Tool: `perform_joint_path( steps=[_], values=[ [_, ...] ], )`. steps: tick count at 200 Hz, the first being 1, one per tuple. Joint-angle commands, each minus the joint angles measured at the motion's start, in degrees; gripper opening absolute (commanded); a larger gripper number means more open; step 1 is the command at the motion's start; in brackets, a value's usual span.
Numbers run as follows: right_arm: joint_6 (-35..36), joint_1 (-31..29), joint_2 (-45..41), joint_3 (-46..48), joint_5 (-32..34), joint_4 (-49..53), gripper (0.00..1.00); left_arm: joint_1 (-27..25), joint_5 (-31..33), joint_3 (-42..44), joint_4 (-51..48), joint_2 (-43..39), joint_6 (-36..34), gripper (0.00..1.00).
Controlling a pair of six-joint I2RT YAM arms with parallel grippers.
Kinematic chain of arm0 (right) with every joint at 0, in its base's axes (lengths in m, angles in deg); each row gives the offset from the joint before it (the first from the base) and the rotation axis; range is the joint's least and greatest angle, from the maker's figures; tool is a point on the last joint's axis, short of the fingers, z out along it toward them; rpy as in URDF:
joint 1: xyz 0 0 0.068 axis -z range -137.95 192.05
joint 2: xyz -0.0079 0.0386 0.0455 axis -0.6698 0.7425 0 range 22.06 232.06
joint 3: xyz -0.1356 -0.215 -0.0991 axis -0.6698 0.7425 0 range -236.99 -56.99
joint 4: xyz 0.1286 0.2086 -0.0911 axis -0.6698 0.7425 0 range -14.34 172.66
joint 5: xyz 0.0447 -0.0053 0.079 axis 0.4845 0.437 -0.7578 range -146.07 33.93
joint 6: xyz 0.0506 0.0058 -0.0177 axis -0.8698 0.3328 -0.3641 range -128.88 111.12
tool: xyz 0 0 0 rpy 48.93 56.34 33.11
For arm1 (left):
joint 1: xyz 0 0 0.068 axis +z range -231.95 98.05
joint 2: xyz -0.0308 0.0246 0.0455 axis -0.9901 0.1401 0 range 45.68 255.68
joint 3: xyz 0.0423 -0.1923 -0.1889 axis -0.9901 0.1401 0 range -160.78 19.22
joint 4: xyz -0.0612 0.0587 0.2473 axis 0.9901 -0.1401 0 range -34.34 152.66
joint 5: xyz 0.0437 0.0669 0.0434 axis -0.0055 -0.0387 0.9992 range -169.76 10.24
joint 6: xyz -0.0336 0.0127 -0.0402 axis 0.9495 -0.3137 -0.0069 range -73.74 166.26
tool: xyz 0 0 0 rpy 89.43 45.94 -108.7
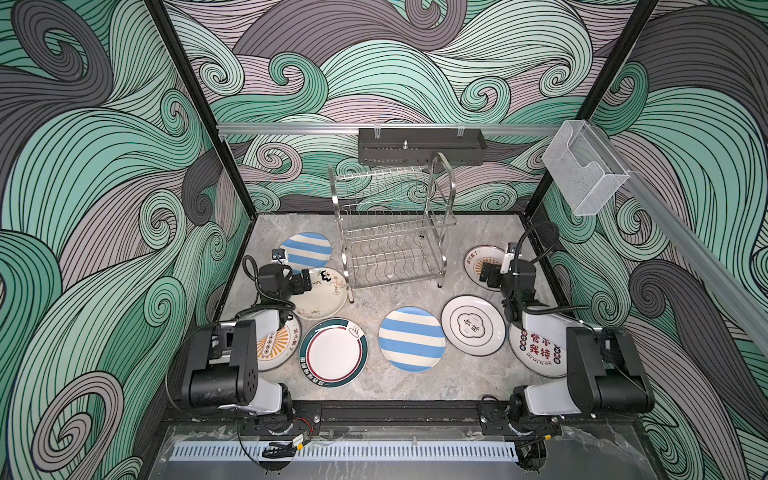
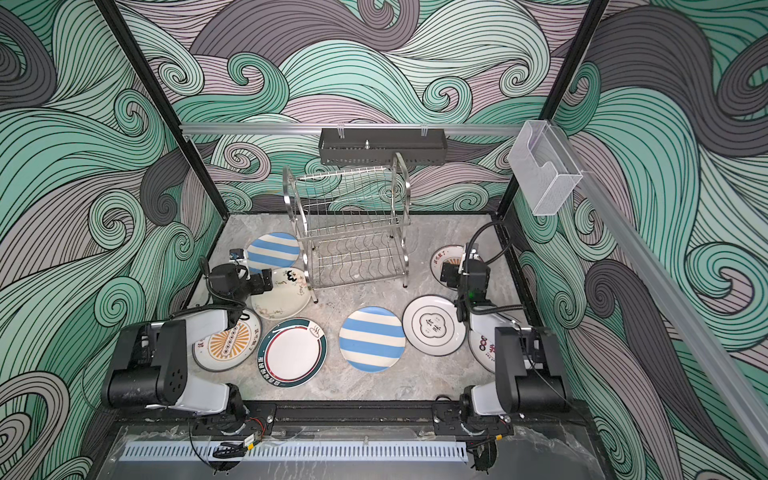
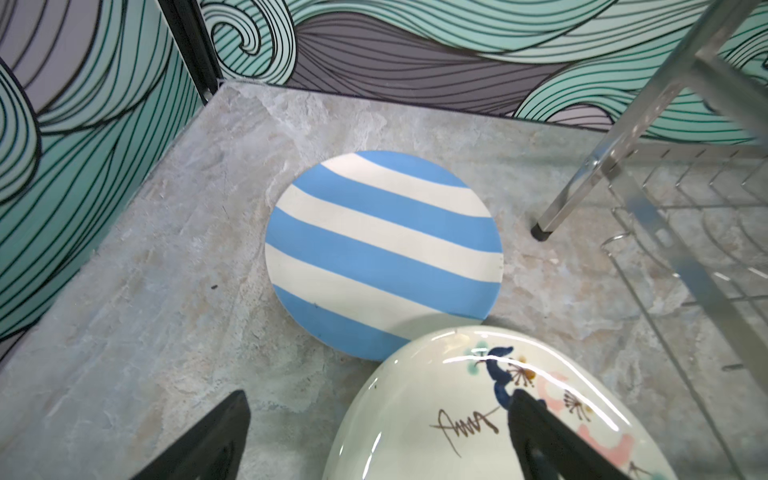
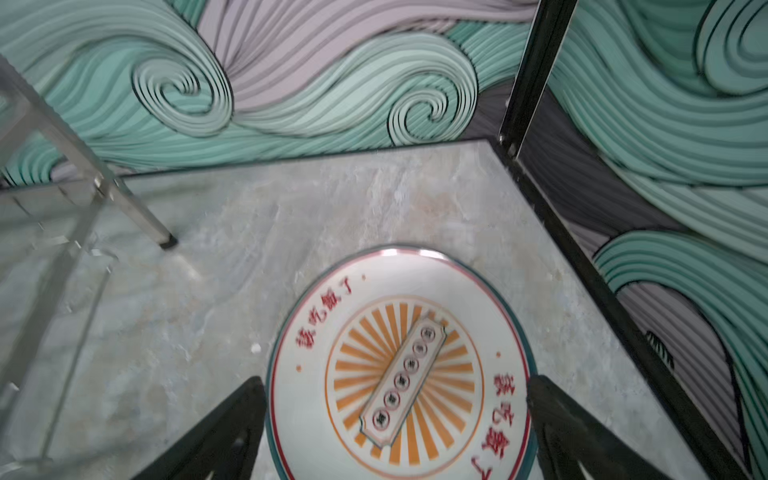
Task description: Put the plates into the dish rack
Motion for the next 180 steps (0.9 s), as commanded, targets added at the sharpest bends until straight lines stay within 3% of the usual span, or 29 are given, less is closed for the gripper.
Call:
perform_joint_path(
  steps=[1, 17, 32, 79, 141, 180],
  values=[
    [-6.3, 1.4, -2.8, -4.9, -4.0, 15.9, 0.95, -0.3, -1.9, -4.2, -10.6, -4.1, 3.7, 0.99],
    [-10.6, 3.3, -4.1, -6.6, -6.4, 21.2, 0.94, -0.7, -5.7, -3.8, -10.7, -7.6, 7.8, 0.98],
    [-13.9, 5.8, -5.3, -5.6, -8.5, 23.2, 0.93, -2.8, -5.4, -2.0, -10.2, -10.6, 11.0, 0.99],
    [-24.4, 16.0, -5.5, 2.3, -19.6, 19.2, 0.90, -9.4, -8.2, -0.7, -16.4, -17.1, 16.3, 0.99],
    [-29.8, 19.5, 1.9, 3.1, -25.4, 14.8, 0.87, -11.0, -13.9, 3.5, -24.0, -29.6, 21.6, 0.99],
    [-30.7, 19.6, 4.1, 4.0, -23.6, 11.4, 0.86, -11.5, -15.1, 3.7, -25.0, -31.1, 21.5, 0.99]
  ],
)
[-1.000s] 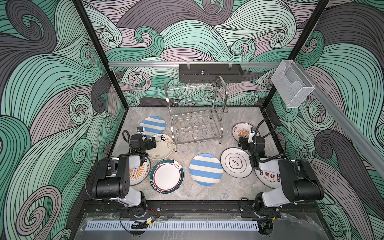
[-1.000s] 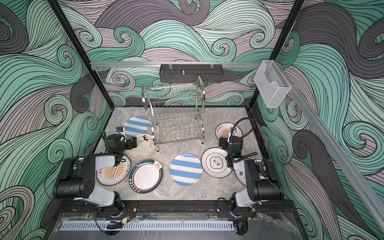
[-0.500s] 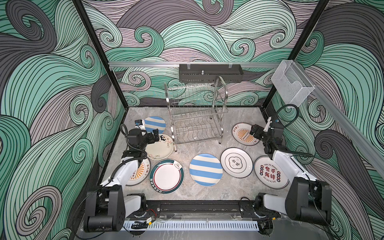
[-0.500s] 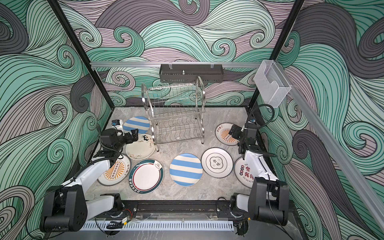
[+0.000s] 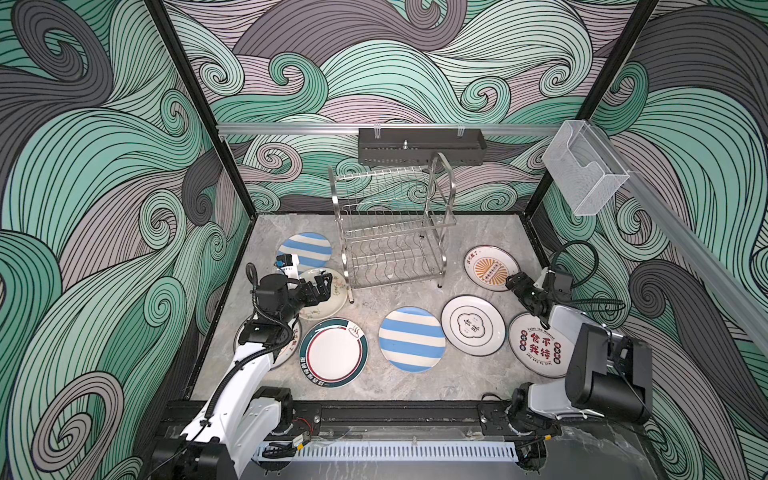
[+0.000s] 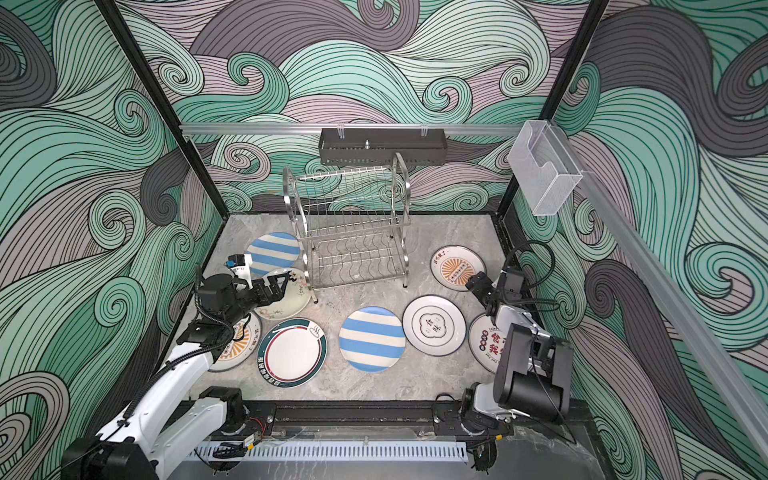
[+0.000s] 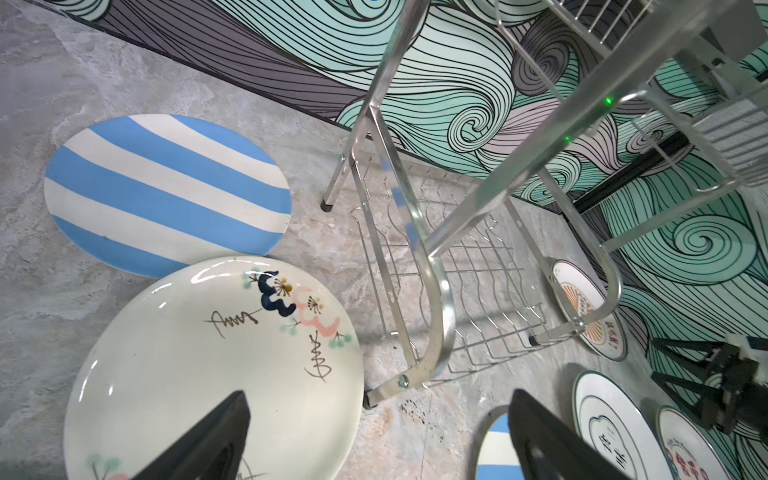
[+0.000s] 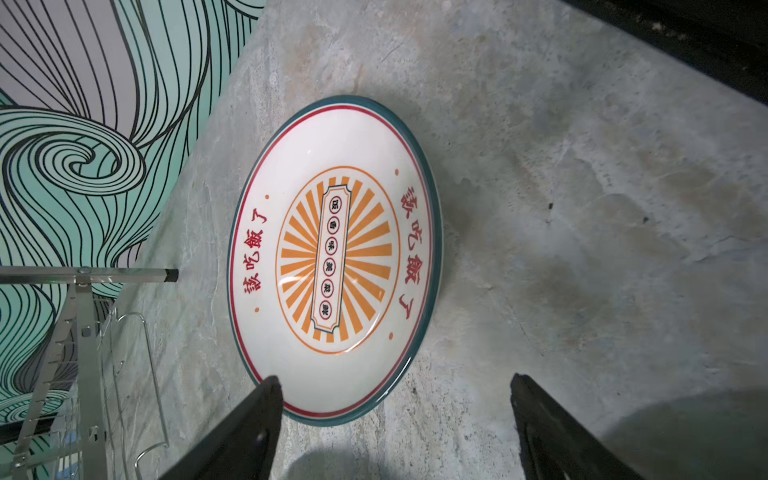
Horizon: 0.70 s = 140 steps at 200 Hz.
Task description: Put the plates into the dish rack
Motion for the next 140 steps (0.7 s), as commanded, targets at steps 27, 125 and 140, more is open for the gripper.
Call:
perform_joint_path(
  steps=[27, 125, 140],
  values=[
    [-2.0, 0.1, 3.0, 0.3, -1.1, -4.7, 0.85, -0.6, -4.0, -0.5, -1.9, 1.6, 1.2, 0.99],
    [-4.7, 0.9, 12.4, -7.2, -6.1, -0.4, 0.84, -1.9, -7.2, -1.4, -1.2, 3.3, 0.1, 0.99],
    [-5.4, 1.3, 13.1, -7.4, -6.5, -1.5, 0.83, -2.0, -7.3, -1.5, -1.4, 3.1, 0.0, 0.99]
  ],
)
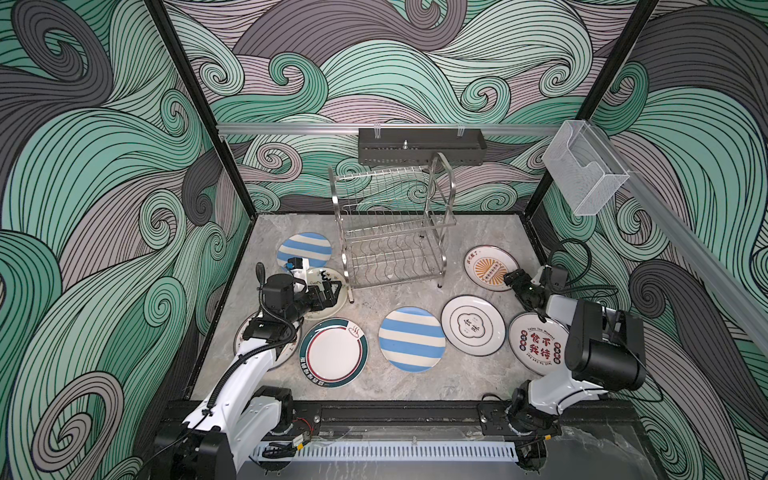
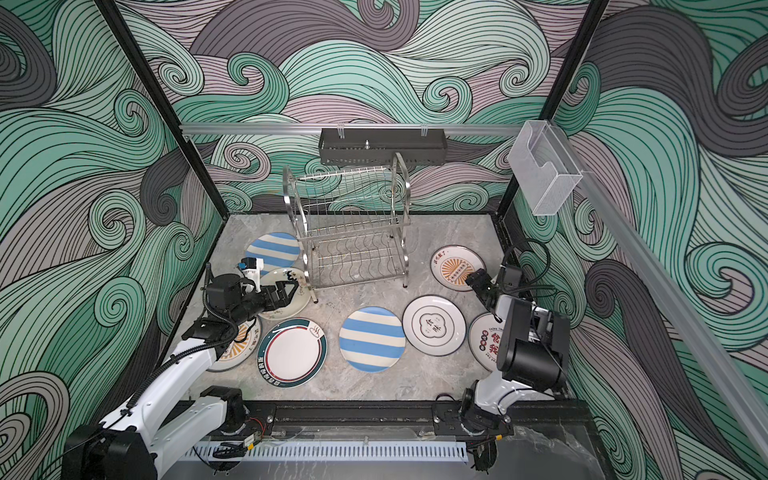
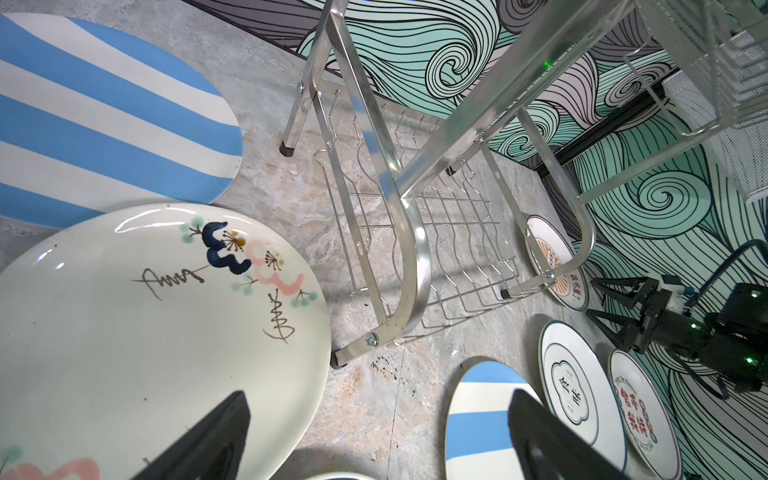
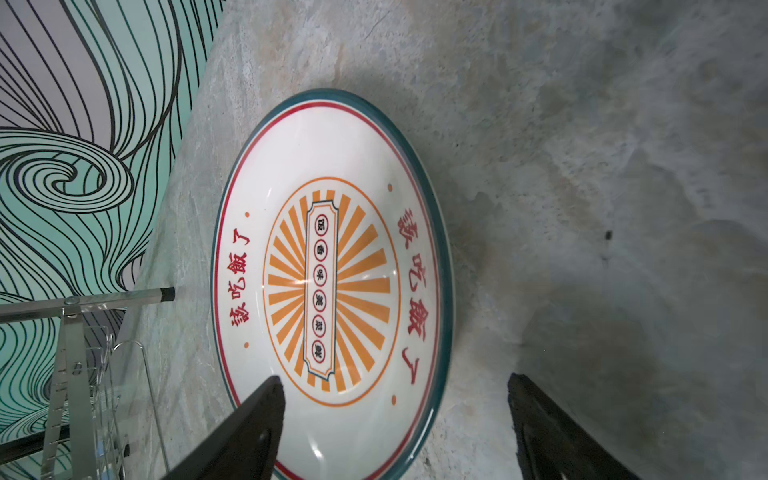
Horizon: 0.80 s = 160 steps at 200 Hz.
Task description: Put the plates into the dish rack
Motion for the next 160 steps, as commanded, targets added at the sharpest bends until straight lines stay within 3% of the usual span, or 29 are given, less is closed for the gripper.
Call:
perform_joint_path(
  steps=[1, 101, 160],
  values=[
    [-2.0, 0.8, 1.2, -1.1, -2.7, 0.3, 0.83, -0.5, -1.5, -1.5, -0.5, -0.9, -0.7, 0.99],
    [-8.1, 2.8, 10.0, -4.0, -7.6, -4.5, 0.78, -0.5, -0.3, -2.2, -1.9, -1.1, -1.6, 0.99],
    [-10.2, 3.2, 14.7, -4.2, -10.6, -8.7, 0.66, -0.5, 0.7, -2.2, -2.3, -1.1, -1.9, 0.99]
  ],
)
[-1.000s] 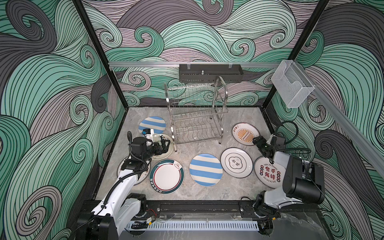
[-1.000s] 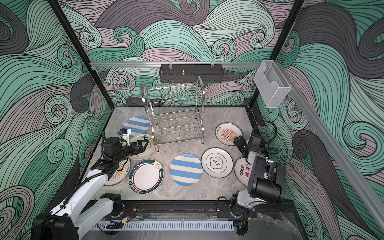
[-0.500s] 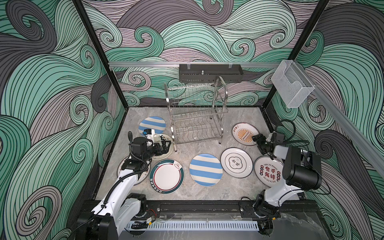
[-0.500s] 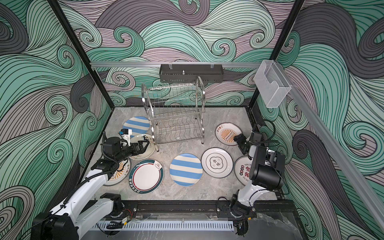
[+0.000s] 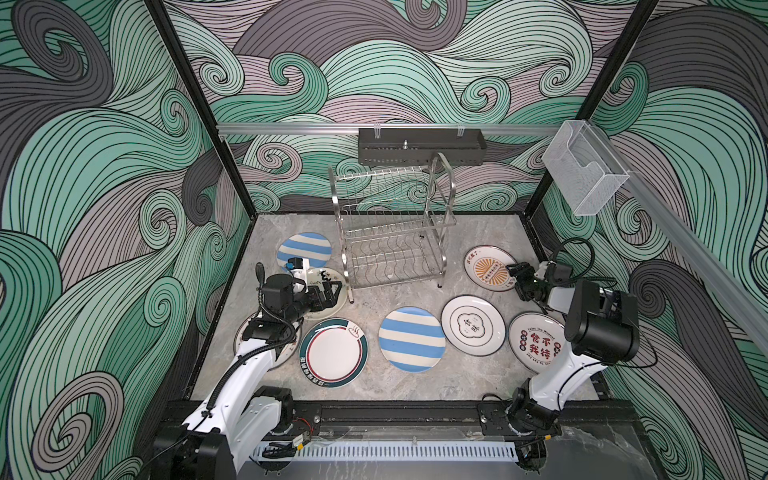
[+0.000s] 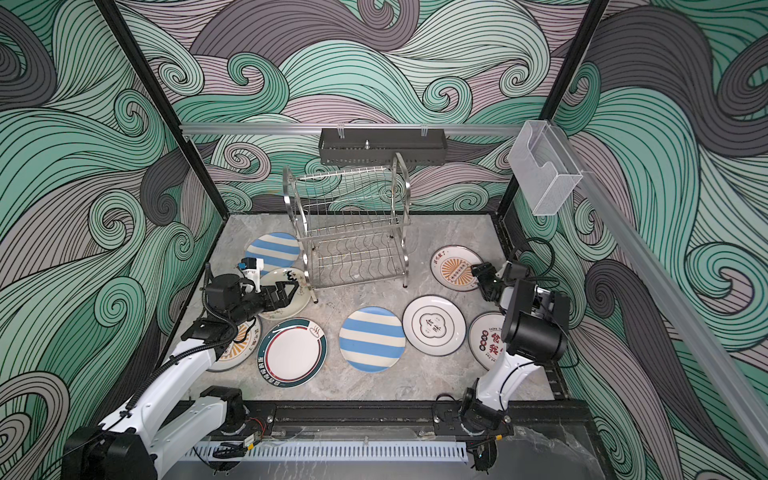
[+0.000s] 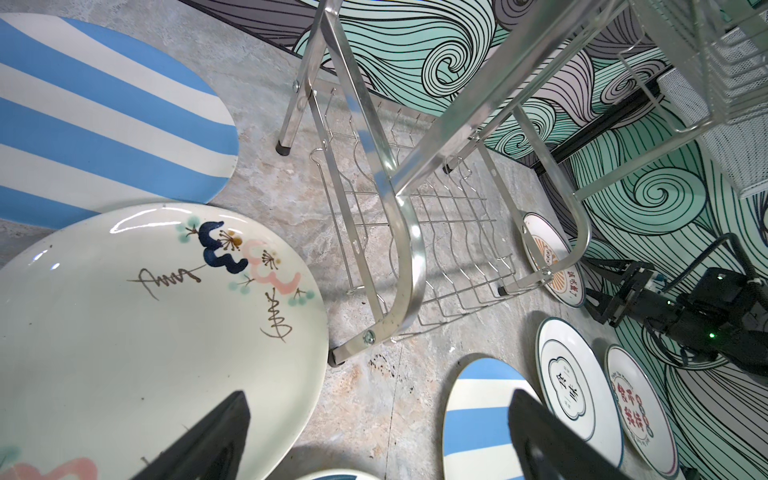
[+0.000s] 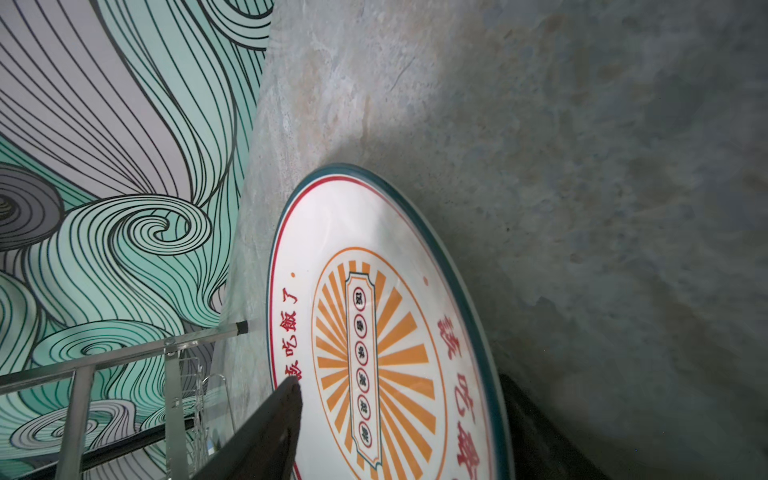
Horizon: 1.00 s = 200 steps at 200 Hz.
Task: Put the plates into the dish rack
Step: 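Close the right gripper on the sunburst plate rim and tilt it upright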
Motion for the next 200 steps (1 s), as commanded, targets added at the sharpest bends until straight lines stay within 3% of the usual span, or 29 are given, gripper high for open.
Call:
perform_joint_path(
  steps=[1, 55, 73, 103, 200],
  values=[
    [-1.8, 0.2, 3.7, 0.8, -1.0, 2.2, 0.66, -0.5, 1.0, -2.1, -1.6, -0.8, -0.8, 0.99],
    [-3.7, 0.6, 7.1, 1.1, -3.4, -2.1, 0.38, -0.5, 1.4, -2.1, -1.7, -0.6, -0.9, 0.99],
    [-3.5, 0.7, 7.1, 0.8, -3.4, -1.7, 0.33, -0.5, 1.4, -2.2, -1.7, -0.6, -0.9, 0.99],
    [-3.7, 0.6, 7.3, 0.5, -3.5, -2.0, 0.08, -0.5, 1.3, -2.3, -2.0, -0.9, -0.8, 0.99],
    [-5.3, 0.6, 1.6, 2.4, -5.0, -4.3, 0.00, -0.5, 0.4, -2.1, -1.6, -1.4, -0.2, 0.99]
  ],
)
